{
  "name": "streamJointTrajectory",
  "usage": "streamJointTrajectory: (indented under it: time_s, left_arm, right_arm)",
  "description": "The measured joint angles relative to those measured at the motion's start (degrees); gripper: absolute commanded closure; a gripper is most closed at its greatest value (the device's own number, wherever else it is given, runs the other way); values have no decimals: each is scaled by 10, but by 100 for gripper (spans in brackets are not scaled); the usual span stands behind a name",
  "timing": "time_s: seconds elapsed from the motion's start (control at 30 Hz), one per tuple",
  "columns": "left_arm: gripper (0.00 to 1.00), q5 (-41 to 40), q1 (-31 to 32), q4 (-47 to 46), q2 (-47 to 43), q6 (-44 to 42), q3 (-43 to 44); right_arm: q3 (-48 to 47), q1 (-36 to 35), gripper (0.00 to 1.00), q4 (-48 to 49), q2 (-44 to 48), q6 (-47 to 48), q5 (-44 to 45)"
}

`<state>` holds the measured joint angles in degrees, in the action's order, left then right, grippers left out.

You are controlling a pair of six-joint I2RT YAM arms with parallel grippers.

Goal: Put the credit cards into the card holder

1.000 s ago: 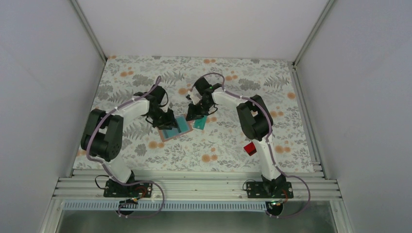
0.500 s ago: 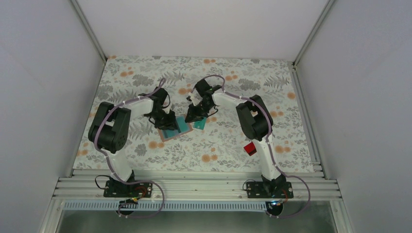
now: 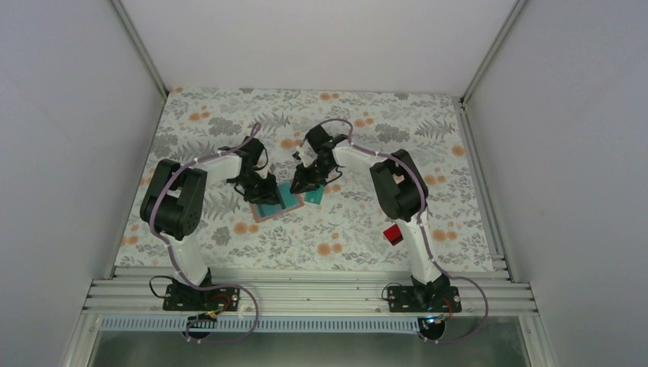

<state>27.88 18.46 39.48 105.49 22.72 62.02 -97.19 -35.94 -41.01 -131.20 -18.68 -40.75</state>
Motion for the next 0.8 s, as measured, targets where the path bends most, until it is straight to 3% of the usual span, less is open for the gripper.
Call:
streamJointTrajectory:
  time_s: [0.47,0.8]
  left_arm:
    - [90,2,-1,0,3,-8,1]
    - [90,-5,0,7,-4,-8,2]
  right_arm:
    - [-26,-13,86,-1,-2,-4,-37]
    - [-46,-23,82,-5,-2,-8,-46]
